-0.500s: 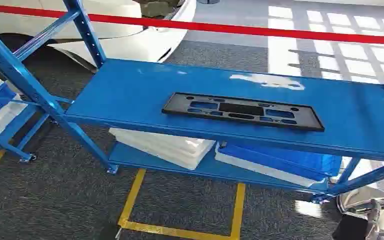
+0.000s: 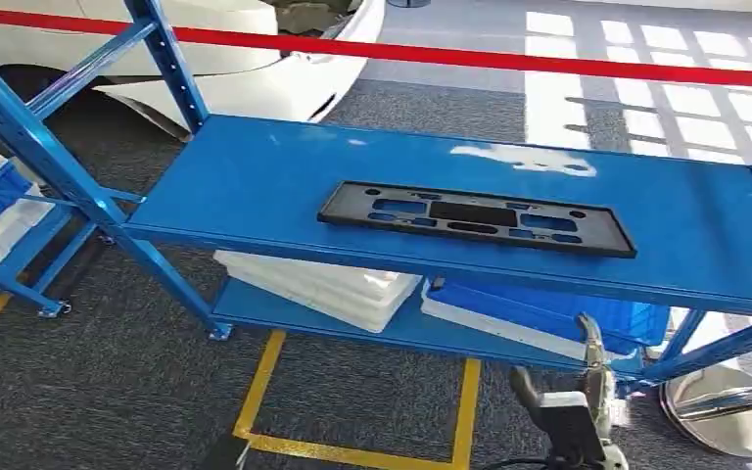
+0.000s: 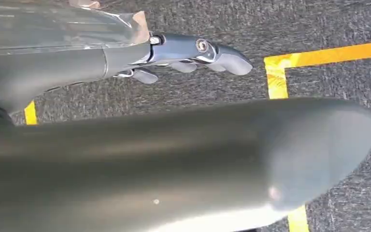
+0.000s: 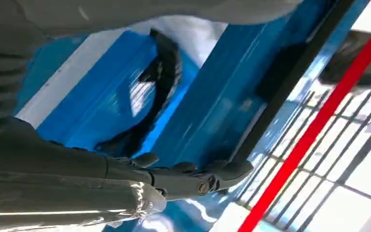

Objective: Take the parts from the cabinet and place them on the table.

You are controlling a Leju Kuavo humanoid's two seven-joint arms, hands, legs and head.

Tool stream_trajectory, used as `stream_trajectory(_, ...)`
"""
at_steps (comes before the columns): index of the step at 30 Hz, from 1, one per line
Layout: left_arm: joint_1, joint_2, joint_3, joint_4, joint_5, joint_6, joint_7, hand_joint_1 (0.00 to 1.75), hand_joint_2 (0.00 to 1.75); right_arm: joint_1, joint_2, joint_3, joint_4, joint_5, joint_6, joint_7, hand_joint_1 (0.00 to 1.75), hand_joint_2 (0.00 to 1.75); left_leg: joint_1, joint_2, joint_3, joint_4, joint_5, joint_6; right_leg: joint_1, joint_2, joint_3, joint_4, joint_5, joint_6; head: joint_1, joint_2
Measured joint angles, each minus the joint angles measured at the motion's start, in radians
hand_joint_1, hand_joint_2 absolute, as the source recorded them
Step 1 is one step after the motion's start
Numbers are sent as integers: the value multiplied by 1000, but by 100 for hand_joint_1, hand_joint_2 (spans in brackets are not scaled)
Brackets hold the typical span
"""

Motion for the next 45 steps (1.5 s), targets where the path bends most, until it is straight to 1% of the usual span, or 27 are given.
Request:
stream_trajectory(10,-12,-5,0,1,-48,-2,1,0,0,-17,-46,366,-37,24,20,23,0,175,0,0,0,0,0,0,0,0,0,0,0,0,0,0)
stream_trajectory(14,-18,-6,0,3,-64,-8,-2,0,0,-39,-74,494,-49,17,32,29,0,175,0,0,0,0,0,0,0,0,0,0,0,0,0,0)
stream_trajectory(16,-21,-6,0,4,-74,-24,-25,0,0,-56,-91,536,-50,14,32,30,0,175,0,0,0,0,0,0,-1,0,0,0,0,0,0,0)
stream_trajectory(17,-21,-6,-2,6,-88,-35,-49,0,0,-63,-99,553,-50,13,27,32,0,175,-1,0,0,0,0,0,-1,0,0,0,0,0,0,0)
stream_trajectory(20,-20,-6,-15,8,-114,-58,-97,0,0,-76,-117,586,-56,13,6,37,0,175,-1,0,0,0,0,0,-1,0,0,0,0,0,0,0)
stream_trajectory(24,-17,-6,-27,10,-135,-67,-122,0,0,-73,-132,598,-76,-5,-17,48,0,175,-1,0,0,0,0,0,-1,0,-1,0,0,0,0,0)
stream_trajectory(28,-12,-6,-45,14,-144,-91,-146,0,0,-70,-134,598,-95,-14,-36,61,0,175,-1,0,0,0,0,0,-1,0,-1,0,0,0,0,0)
stream_trajectory(30,-9,-6,-50,16,-146,-99,-151,0,0,-70,-134,598,-100,-15,-40,64,0,175,-1,0,0,0,0,0,-1,0,-1,0,0,0,0,0)
stream_trajectory(32,-7,-5,-55,17,-146,-129,-156,0,0,-70,-134,597,-100,-14,-49,66,0,175,-1,0,0,0,0,0,-1,0,-1,0,0,0,0,0)
stream_trajectory(33,-6,-5,-58,17,-147,-132,-156,0,0,-70,-134,596,-100,-11,-56,67,0,175,-1,0,0,0,0,0,-1,0,-1,0,0,0,0,0)
stream_trajectory(37,-2,-5,-66,17,-150,-129,-156,0,0,-68,-135,592,-101,5,-85,79,0,175,-1,0,0,0,0,0,-1,0,-1,0,0,0,0,0)
stream_trajectory(42,-2,-5,-68,17,-150,-134,-156,0,0,-66,-136,589,-102,6,-89,82,0,175,-1,0,0,0,0,0,-1,0,-1,0,0,0,0,0)
stream_trajectory(45,-2,-5,-68,17,-150,-135,-156,0,0,-65,-138,587,-103,26,-109,87,0,175,-1,0,0,0,0,0,-1,0,-1,0,0,0,0,0)
